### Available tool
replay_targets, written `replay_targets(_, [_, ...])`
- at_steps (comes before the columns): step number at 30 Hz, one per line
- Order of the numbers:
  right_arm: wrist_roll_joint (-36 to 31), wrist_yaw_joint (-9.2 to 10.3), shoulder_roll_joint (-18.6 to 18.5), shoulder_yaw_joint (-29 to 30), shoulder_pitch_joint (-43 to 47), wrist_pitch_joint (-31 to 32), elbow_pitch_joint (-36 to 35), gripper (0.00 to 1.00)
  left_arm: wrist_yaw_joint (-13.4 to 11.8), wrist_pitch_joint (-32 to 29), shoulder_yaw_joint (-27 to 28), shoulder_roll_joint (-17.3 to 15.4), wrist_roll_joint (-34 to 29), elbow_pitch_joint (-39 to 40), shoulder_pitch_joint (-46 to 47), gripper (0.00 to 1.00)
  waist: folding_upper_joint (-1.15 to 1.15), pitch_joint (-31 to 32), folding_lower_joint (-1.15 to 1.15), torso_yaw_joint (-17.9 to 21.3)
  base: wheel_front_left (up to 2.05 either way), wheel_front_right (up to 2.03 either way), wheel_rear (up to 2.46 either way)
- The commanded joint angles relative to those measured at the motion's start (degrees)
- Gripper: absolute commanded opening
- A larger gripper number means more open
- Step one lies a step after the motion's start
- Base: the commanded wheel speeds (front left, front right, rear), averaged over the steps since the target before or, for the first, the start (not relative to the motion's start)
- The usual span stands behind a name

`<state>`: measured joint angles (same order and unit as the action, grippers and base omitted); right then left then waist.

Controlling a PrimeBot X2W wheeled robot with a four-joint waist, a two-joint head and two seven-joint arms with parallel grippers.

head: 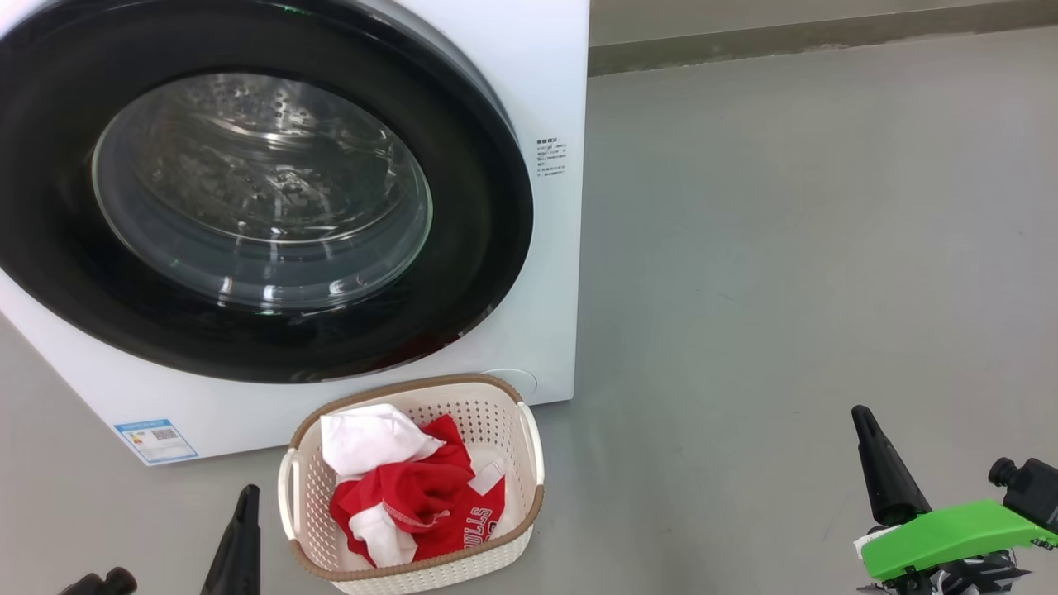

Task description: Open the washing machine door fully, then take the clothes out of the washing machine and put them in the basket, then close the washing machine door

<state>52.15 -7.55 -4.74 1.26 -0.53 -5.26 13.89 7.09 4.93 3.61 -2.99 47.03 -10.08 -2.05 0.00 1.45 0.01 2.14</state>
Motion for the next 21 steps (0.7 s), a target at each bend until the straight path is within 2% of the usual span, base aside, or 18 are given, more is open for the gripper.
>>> replay_targets(1, [2.16, 0.03, -0.21, 0.18, -3.31, 0.47, -1.24, 0.00, 0.19, -0.56, 1.23, -0.54, 2.04, 0.91, 2.93, 0.00, 0.00, -0.05, 0.00, -0.06, 0.00, 0.00, 0.00])
replay_targets(21, [13.67, 0.04, 0.38, 1.68, -4.02, 3.86, -0.83, 0.00, 0.25, -3.86, 1.76, -0.34, 15.10, -0.57, 4.54, 0.00, 0.00, -0.53, 0.00, -0.69, 0.00, 0.00, 0.00])
